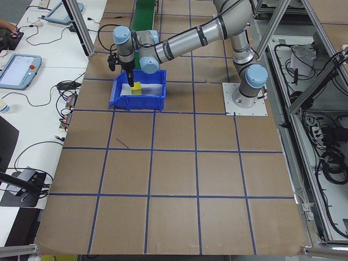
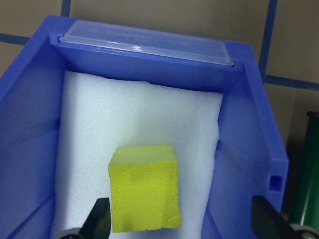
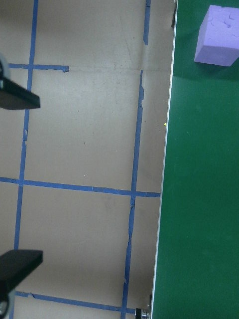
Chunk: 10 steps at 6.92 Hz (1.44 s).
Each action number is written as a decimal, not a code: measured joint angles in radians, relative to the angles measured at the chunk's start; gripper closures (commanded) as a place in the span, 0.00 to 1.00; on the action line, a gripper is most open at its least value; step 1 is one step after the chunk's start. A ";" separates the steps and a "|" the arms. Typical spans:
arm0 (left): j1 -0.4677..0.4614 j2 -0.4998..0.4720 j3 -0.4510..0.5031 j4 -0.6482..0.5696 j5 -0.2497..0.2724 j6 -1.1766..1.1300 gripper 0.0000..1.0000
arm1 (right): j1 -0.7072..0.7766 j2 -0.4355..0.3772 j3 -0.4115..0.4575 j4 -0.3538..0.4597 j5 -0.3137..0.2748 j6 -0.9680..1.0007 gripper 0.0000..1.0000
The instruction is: Move block left to right into plate
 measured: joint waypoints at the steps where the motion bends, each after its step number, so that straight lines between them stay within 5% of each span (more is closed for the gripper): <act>1: 0.013 -0.014 -0.006 0.010 -0.005 -0.007 0.00 | -0.001 0.000 0.002 0.000 -0.002 -0.004 0.00; 4: 0.022 -0.045 -0.037 0.048 -0.079 -0.074 0.09 | 0.004 0.000 0.000 0.005 -0.012 -0.031 0.00; 5: 0.022 -0.047 -0.055 0.060 -0.086 -0.085 0.43 | 0.007 0.001 -0.001 0.006 -0.013 -0.036 0.00; 7: 0.022 -0.046 -0.073 0.071 -0.082 -0.082 0.74 | 0.003 0.007 0.002 -0.003 -0.019 -0.103 0.00; 10: 0.026 0.003 -0.047 0.032 -0.011 -0.077 0.74 | -0.079 0.016 0.019 -0.009 -0.001 -0.199 0.00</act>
